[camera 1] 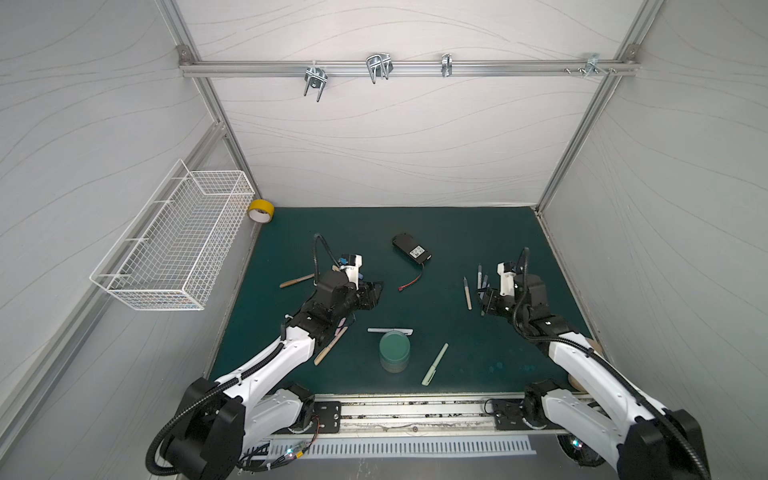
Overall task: Open the pen caps
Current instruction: 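Open both grippers to release the green cap and green pen, then reach the left gripper to the white capped pen beside the green cup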
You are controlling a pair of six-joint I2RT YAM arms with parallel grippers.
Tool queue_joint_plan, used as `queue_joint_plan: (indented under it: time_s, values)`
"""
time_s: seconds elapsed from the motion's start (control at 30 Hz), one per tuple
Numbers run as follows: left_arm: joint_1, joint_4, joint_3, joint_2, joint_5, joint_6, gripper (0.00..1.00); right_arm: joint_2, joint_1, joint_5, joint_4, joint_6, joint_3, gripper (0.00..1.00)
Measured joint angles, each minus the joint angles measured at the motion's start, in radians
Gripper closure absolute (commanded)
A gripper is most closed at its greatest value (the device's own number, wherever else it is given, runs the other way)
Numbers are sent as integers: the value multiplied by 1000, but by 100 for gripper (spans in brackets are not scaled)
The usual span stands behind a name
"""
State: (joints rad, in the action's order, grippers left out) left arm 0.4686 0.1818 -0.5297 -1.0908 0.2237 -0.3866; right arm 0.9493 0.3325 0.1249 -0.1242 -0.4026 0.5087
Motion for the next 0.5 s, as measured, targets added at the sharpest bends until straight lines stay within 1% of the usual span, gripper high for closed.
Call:
queue_joint_plan:
  time_s: [0.13,0.27,0.33,0.4,0.5]
  values:
    - [42,-18,-21,-45,108,87,48,50,50,24,-8,38,32,55]
    - [58,-18,-63,-79,176,147,51,95,55,37,-13,60,44,55]
    - [59,17,-70,-95,188,174,52,104,55,42,-15,64,45,54]
    - [59,30,-74,-104,192,211,51,108,55,47,-17,65,45,54]
    - [61,-53,-129,-106,203,300,48,108,55,60,-17,71,45,54]
